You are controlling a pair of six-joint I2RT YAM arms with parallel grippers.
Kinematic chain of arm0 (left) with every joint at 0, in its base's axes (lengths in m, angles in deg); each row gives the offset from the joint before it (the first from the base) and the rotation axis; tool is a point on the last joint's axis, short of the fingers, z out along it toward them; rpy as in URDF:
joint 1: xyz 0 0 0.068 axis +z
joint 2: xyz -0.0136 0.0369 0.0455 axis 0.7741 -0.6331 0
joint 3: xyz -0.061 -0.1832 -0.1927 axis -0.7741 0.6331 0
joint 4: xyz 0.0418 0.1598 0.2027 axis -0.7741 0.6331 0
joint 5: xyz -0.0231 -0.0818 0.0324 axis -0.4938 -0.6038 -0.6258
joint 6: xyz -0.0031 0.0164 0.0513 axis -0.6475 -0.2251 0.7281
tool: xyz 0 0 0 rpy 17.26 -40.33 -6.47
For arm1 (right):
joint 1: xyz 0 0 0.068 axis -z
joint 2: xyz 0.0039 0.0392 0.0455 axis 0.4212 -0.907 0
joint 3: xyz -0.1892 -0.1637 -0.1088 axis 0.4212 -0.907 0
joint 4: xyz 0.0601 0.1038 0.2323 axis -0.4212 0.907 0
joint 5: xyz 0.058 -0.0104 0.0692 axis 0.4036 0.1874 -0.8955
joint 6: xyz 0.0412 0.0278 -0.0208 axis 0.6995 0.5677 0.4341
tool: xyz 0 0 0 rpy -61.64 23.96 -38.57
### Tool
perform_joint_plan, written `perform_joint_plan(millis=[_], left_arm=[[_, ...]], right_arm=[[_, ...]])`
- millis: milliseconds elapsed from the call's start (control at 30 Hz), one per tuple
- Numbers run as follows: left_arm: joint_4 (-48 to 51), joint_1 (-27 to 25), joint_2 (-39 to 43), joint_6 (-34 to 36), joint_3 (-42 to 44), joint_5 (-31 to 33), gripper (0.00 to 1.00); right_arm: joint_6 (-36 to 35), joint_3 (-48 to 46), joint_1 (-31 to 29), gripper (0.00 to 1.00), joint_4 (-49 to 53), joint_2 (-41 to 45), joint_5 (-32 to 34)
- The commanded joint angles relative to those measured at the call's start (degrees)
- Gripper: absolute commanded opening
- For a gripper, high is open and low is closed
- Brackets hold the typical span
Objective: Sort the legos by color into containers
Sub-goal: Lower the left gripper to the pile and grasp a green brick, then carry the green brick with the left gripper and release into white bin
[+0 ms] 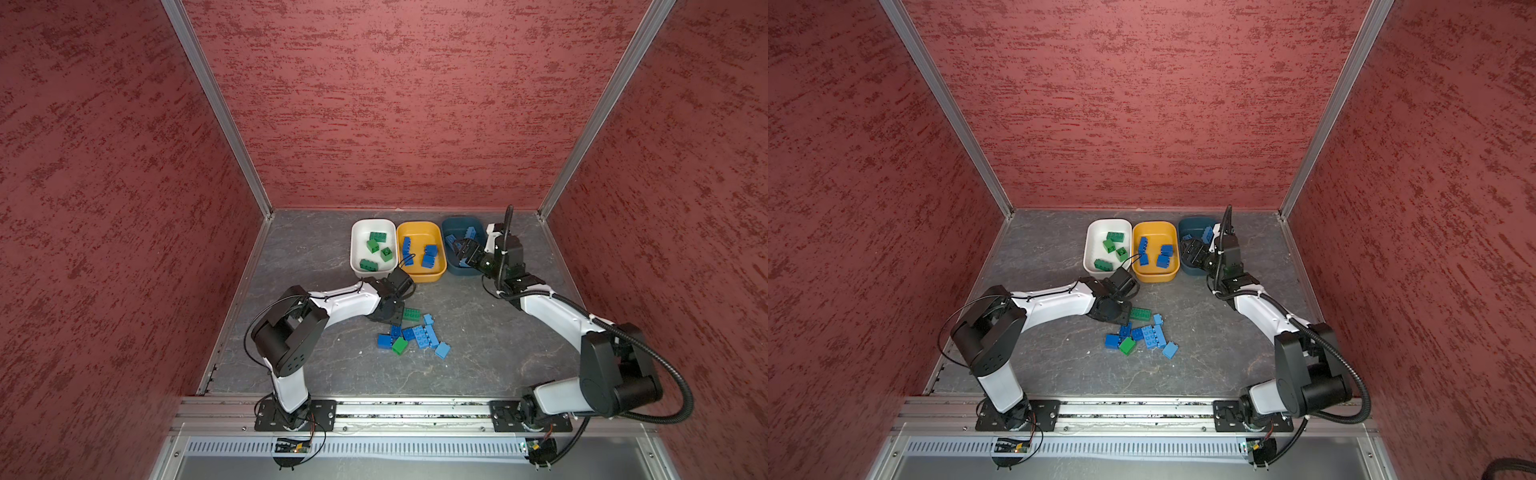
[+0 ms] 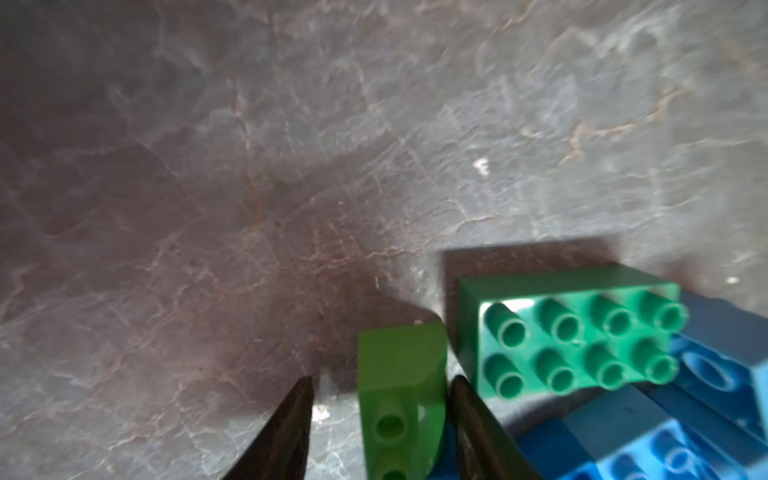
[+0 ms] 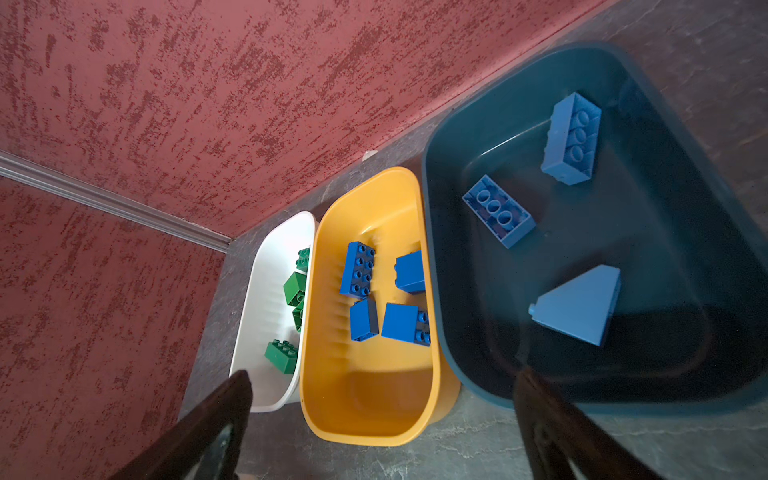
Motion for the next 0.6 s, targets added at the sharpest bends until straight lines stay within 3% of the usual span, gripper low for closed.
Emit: perform_joint_plan(millis=[0,133,300,567], left_arm=[[0.9,-0.3,-2.0,0.4,-1.1,1.1,0.52],[1.5,-1.3,-3.5,0.8,-1.9,2.2,0.5],[1.4,-1.6,-4.0,0.7,-2.0,2.6,0.39],[0.1,-1.1,2.9,0.2,-1.1,5.2,0.33]], right_arm=[[0.1,2.0,-0.4,0.99,-0.5,-0.7,1.3],[0.1,2.4,-0.5,0.99,-0.2,-1.0,1.1],[0.0,2.4,-0.6,0.99,0.0,-1.0,1.2],[-1.1,2.2,-1.0,0.99,-0.3,-0.5,1.2]])
